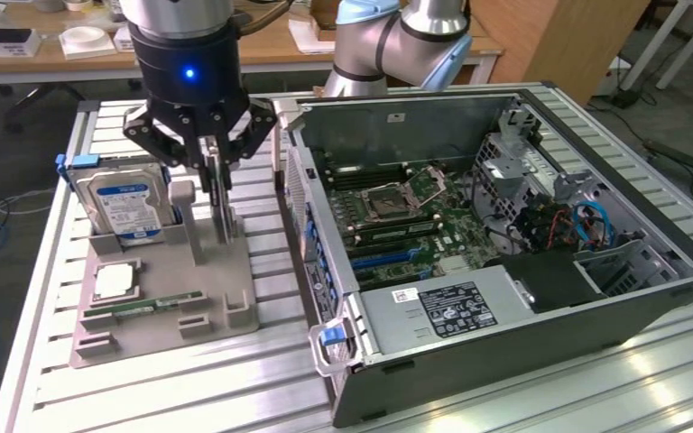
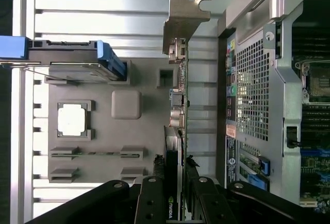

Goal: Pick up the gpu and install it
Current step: 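Pick up the gpu and move the gpu toward the slot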

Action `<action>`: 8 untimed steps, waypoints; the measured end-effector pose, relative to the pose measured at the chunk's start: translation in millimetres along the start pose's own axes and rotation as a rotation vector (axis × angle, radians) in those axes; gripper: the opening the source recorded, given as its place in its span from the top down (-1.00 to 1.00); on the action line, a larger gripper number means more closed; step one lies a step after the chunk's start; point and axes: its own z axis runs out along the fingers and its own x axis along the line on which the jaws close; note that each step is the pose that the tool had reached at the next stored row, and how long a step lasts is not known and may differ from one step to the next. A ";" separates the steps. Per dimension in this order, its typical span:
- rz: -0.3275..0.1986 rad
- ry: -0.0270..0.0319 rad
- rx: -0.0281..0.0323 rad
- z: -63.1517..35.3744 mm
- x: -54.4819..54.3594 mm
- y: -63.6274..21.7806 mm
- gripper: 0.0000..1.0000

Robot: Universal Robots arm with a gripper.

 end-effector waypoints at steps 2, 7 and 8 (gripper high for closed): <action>0.000 -0.0001 -0.0009 -2.1 0.0 0.1 0.48; 0.000 0.0000 -0.0032 -6.9 -0.1 0.5 0.48; 0.000 -0.0001 -0.0036 -7.8 -0.2 0.6 0.48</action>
